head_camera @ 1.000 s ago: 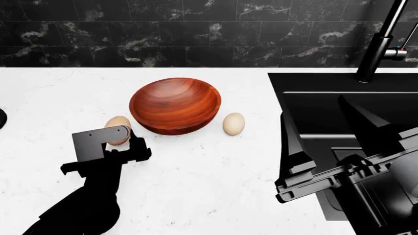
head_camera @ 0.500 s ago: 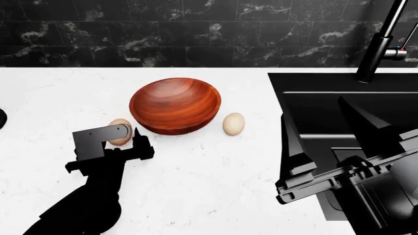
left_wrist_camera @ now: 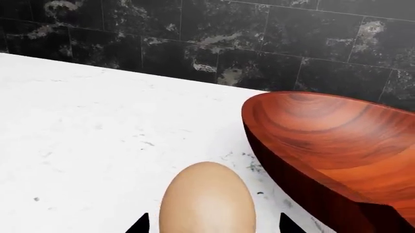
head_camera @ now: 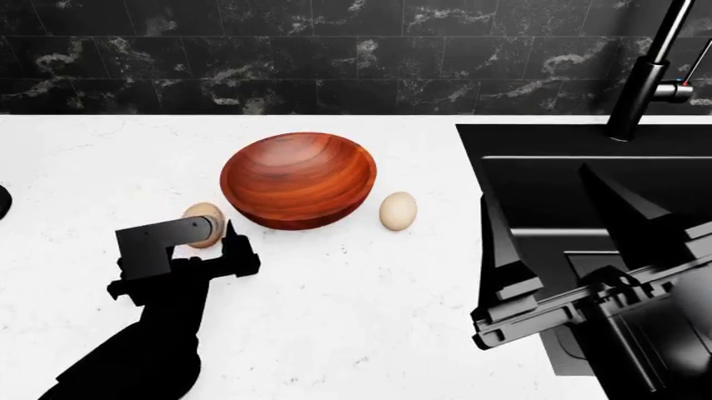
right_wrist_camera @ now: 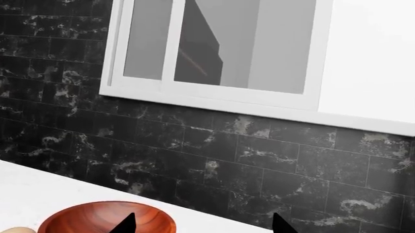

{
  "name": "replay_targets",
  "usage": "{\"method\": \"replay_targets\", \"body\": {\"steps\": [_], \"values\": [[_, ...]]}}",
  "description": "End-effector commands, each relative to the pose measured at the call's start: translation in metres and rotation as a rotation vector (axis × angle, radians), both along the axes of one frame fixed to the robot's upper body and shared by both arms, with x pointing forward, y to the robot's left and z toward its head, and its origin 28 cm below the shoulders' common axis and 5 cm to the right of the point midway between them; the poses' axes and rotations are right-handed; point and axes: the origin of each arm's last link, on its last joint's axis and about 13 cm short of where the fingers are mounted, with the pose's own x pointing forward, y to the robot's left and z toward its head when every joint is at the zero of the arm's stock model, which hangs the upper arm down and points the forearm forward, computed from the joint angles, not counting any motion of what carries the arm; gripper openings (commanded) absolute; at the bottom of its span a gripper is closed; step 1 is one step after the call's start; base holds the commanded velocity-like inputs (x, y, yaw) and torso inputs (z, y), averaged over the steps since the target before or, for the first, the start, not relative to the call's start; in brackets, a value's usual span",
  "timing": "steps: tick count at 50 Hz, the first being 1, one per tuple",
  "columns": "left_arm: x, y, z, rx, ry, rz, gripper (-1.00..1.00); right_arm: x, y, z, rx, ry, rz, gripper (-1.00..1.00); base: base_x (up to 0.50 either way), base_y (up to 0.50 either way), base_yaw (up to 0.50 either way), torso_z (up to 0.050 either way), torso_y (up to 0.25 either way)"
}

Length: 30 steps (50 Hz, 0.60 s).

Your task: Place the eggs and milk next to the bowl.

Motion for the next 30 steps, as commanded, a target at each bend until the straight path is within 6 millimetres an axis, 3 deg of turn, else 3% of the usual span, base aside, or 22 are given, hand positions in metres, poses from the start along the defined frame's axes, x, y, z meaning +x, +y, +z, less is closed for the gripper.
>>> {"method": "replay_targets", "body": {"steps": [1,15,30], "values": [[-0.016,0.002,-0.011,-0.054,0.098,0.053,1.00,-0.002,0.000,0.001,-0.001,-0.007,0.000,1.00,0.00,0.00,0.00,0.000,0.000],[-0.045,-0.001,0.001,-0.057,0.044,0.035,1.00,-0.005,0.000,0.000,0.000,-0.012,0.000,1.00,0.00,0.00,0.00,0.000,0.000],[-0.087,-0.009,0.037,-0.084,-0.136,-0.012,1.00,-0.013,0.001,0.004,0.005,-0.039,-0.003,1.00,0.00,0.00,0.00,0.000,0.000]]}}
